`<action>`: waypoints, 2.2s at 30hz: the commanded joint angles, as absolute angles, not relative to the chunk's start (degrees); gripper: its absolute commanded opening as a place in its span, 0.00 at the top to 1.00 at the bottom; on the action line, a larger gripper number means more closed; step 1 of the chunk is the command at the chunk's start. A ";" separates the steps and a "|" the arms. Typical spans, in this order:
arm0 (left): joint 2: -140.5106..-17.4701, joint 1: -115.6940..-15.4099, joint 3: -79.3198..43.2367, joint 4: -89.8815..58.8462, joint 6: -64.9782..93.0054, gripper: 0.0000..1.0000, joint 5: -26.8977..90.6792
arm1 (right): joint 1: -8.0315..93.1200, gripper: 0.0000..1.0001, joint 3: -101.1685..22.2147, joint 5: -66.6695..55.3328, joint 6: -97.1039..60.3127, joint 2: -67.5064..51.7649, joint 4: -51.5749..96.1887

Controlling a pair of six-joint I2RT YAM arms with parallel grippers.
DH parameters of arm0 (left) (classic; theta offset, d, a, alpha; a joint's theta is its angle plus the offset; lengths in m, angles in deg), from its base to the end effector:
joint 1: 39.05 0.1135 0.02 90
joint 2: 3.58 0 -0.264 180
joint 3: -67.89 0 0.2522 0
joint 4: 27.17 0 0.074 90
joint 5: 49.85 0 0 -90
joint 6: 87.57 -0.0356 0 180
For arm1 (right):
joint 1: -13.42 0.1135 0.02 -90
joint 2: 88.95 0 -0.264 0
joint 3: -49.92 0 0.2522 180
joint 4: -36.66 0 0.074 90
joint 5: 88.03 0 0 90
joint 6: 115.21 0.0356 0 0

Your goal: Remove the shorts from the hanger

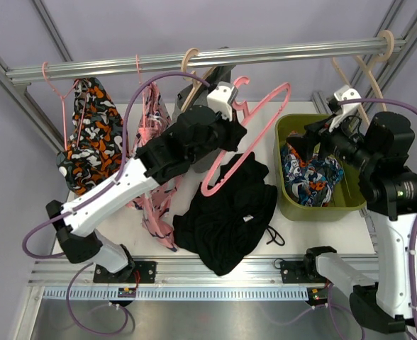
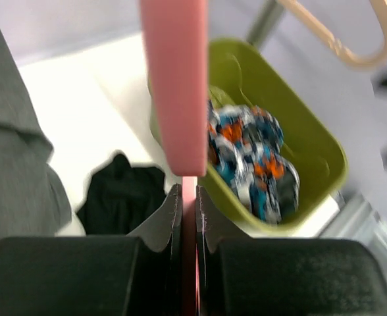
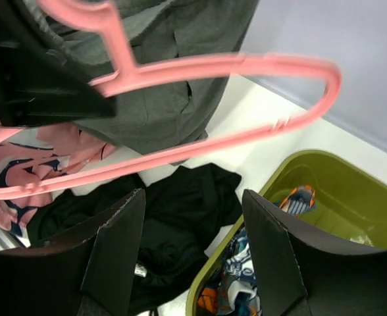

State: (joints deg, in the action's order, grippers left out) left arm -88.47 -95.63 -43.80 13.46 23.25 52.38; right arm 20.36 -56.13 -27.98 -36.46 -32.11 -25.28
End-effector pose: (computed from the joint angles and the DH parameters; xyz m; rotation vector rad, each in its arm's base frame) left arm 0.1865 -0.2690 0.4642 0.4241 1.8254 -0.7589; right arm 0.1394 0.0349 0.5023 -0.6431 1.6612 0.4133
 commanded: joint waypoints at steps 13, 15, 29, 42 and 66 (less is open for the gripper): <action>-109.66 -95.13 -72.87 7.33 20.45 1.00 68.45 | 19.66 0.33 -44.35 -20.70 -24.00 -41.40 -16.30; -110.46 -94.60 -73.84 7.50 21.32 1.00 68.54 | 19.66 0.33 -43.56 -20.70 -23.80 -42.01 -15.95; -114.76 -91.79 -74.63 6.54 22.47 1.00 69.77 | 19.39 0.34 -39.61 -20.97 -22.31 -44.21 -14.01; -116.61 -90.91 -74.72 4.69 22.65 1.00 71.88 | 18.87 0.34 -36.71 -21.49 -21.26 -46.59 -13.40; -118.89 -89.94 -76.39 4.60 21.07 1.00 72.76 | 17.99 0.34 -35.74 -22.20 -20.38 -47.03 -12.69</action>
State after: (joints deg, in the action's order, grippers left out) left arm -118.15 -90.49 -73.88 6.71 20.78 70.61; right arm 18.59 -35.76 -21.64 -21.29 -46.69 -15.38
